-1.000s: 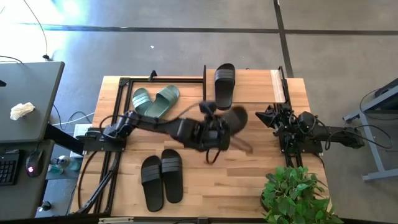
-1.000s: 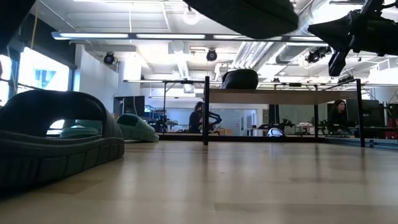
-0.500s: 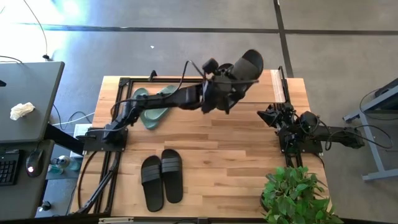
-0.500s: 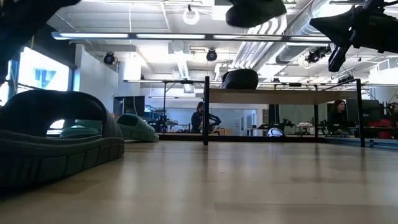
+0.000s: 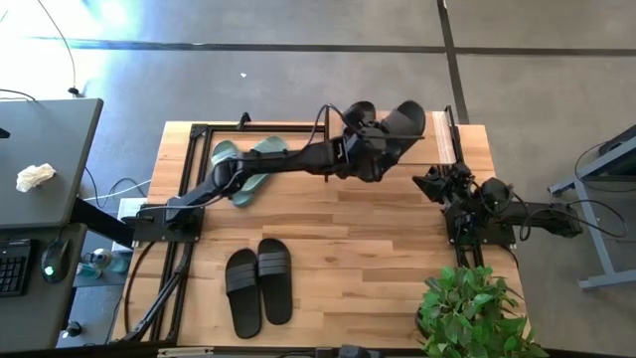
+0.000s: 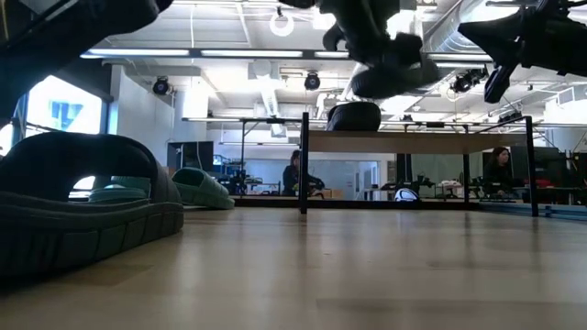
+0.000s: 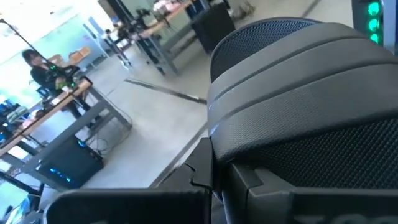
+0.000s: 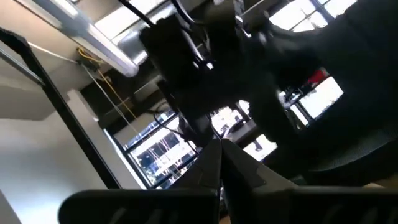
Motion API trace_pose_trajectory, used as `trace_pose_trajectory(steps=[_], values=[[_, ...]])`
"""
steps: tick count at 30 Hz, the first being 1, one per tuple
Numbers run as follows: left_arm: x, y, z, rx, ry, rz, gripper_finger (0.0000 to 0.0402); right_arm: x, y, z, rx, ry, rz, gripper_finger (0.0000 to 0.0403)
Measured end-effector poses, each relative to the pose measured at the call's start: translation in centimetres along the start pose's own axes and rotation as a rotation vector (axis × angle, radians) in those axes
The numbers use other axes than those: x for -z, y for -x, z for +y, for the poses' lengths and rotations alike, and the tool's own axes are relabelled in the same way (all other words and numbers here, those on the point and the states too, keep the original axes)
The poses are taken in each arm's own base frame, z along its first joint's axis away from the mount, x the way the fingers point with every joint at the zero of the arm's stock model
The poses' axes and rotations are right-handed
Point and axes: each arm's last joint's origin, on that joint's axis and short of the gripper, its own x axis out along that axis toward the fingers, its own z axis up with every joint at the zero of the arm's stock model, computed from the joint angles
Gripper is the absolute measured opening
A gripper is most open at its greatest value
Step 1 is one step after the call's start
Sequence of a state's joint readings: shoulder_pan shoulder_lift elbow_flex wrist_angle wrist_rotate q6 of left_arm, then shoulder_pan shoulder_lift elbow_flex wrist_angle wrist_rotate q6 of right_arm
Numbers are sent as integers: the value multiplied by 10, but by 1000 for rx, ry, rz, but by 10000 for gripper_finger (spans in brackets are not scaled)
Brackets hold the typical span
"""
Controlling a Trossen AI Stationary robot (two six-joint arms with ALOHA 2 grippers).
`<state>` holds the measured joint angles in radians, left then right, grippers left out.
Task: Pick and place slides into the shelf
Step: Put the black slipper on the shelf
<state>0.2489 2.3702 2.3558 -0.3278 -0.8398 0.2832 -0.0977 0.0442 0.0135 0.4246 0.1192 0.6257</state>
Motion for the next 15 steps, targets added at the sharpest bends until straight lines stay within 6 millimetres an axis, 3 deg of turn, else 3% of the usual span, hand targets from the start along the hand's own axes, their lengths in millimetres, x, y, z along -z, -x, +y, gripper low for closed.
trace_pose_trajectory(steps=[6,10,15], values=[[10,-6,-8,-22,-35,37,0,1,0,-1,17,-267,11,0],[8,-4,-6,-32,-31,34,0,11,1,-11,171,-518,48,0],[3,1,-5,-34,-25,25,0,16,2,-14,222,-509,80,21]])
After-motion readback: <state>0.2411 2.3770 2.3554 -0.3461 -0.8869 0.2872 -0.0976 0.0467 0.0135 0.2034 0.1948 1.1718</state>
